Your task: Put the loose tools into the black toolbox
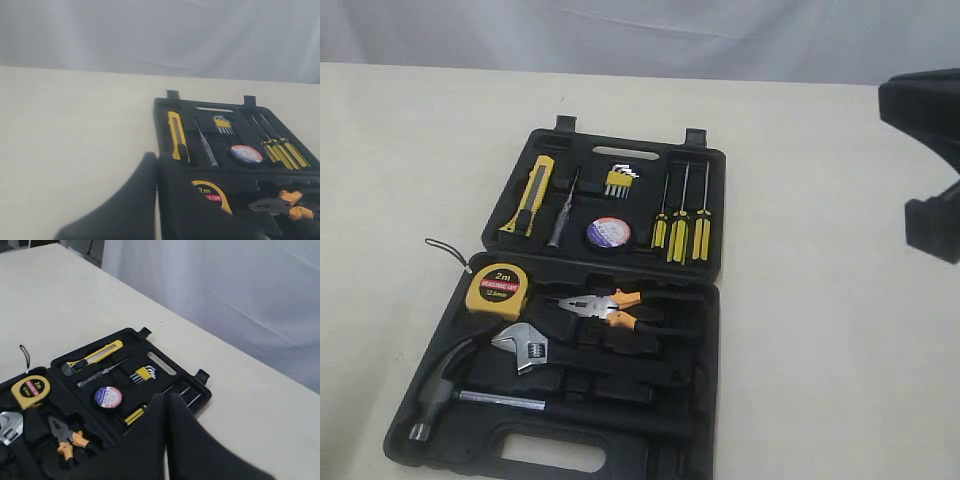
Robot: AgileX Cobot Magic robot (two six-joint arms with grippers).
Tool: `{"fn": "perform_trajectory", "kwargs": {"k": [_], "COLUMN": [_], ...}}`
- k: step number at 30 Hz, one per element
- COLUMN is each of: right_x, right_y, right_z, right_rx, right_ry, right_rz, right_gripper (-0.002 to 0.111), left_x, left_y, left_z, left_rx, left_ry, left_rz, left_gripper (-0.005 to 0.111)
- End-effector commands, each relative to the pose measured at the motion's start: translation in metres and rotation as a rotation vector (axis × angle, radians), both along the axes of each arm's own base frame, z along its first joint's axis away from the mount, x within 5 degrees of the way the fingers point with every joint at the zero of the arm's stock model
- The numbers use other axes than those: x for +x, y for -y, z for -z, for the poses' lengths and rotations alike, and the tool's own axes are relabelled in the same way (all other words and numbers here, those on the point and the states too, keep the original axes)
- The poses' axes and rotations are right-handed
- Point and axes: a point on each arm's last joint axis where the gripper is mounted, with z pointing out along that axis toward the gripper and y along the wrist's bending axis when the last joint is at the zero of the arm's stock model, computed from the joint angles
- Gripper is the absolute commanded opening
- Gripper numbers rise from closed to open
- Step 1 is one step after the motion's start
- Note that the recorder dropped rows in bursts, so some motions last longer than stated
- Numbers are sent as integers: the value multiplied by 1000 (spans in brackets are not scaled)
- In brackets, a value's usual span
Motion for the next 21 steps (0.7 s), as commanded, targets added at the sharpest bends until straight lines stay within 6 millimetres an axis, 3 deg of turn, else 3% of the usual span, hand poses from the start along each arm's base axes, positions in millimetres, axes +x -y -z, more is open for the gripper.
{"fn": "perform_trajectory", "kwargs": {"k": [1, 12, 17, 21], "right_x": [-3, -52, -65, -74], "right_y": [8, 18, 34, 52], "right_z": [-4, 9, 13, 19], "right_rx": [89, 270, 314, 444], "right_ry": [41, 371, 373, 274], "right_rz": [61, -209, -152, -36], "right_gripper": [-1, -1, -1, -1], "left_x": [0, 0, 0, 0], "left_y": [0, 0, 0, 0], "left_z": [-1, -1, -1, -1], "left_rx": [-7, -7, -7, -7], "left_ry": [-4, -4, -4, -4], "left_rz": [5, 5, 5, 5], "left_gripper": [0, 0, 0, 0]}}
